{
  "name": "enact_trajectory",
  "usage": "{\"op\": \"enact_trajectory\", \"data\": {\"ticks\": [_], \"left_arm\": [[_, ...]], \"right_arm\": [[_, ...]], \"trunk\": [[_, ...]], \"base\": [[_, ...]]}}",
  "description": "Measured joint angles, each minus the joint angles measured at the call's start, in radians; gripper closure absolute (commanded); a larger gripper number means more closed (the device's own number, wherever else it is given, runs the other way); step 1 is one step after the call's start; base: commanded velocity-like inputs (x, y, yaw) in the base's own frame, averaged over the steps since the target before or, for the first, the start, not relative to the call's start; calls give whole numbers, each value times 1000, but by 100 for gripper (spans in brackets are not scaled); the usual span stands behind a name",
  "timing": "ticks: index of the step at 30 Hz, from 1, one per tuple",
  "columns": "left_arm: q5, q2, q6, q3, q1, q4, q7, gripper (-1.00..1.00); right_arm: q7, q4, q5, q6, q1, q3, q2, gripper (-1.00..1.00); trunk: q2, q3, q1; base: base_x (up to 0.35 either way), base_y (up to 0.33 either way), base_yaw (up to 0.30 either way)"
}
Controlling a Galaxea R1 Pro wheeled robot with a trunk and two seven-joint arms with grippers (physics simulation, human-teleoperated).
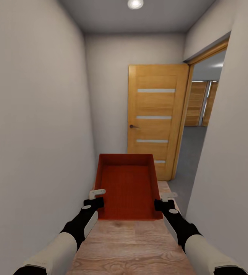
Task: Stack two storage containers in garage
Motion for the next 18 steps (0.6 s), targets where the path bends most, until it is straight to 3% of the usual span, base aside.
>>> {"op": "enact_trajectory", "data": {"ticks": [18], "left_arm": [[1, -1, -1, 0, 0, 0, 1, 100]], "right_arm": [[1, -3, 0, 2, 0, 2, -1, 100]], "trunk": [[0, 0, 0]], "base": [[323, 0, 0]]}}
